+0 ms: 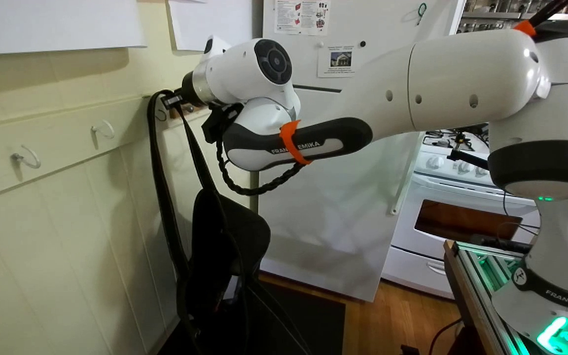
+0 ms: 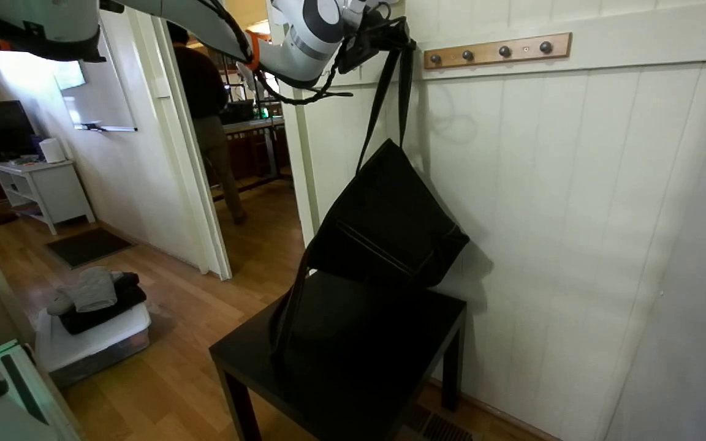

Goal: Put the bag on the hook

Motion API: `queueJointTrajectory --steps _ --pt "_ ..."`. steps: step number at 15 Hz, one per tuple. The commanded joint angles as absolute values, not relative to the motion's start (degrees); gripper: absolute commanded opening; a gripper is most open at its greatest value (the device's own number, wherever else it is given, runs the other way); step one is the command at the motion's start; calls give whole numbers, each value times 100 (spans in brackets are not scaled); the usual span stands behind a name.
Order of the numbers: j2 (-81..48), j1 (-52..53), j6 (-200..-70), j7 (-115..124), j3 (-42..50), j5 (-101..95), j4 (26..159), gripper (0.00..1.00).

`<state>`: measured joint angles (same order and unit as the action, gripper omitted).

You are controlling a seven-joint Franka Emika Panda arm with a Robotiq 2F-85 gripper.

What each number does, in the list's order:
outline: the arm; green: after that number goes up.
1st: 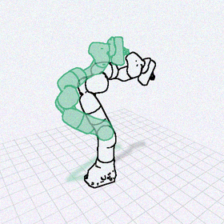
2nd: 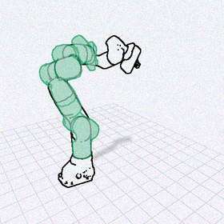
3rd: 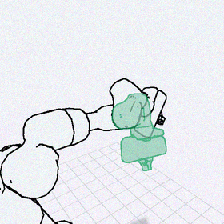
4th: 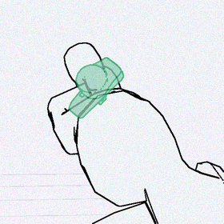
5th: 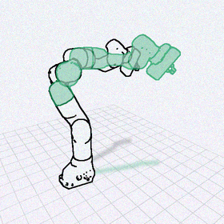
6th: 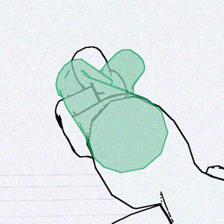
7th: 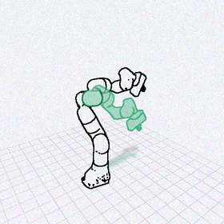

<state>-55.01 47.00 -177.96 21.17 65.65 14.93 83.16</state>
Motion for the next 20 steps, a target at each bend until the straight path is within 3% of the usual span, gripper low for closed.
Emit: queueJointTrajectory --steps 1,13,14,16,20 --pt "-5630 4423 -17557 2407 6559 1336 7820 2" --pt "-5472 4109 -17134 2469 6137 820 7477 2" --pt "-5471 4125 -17132 2512 6160 799 7482 32" --pt "-5460 4137 -17149 2576 6178 773 7474 40" --pt "-5435 4168 -17165 2659 6198 784 7471 70"
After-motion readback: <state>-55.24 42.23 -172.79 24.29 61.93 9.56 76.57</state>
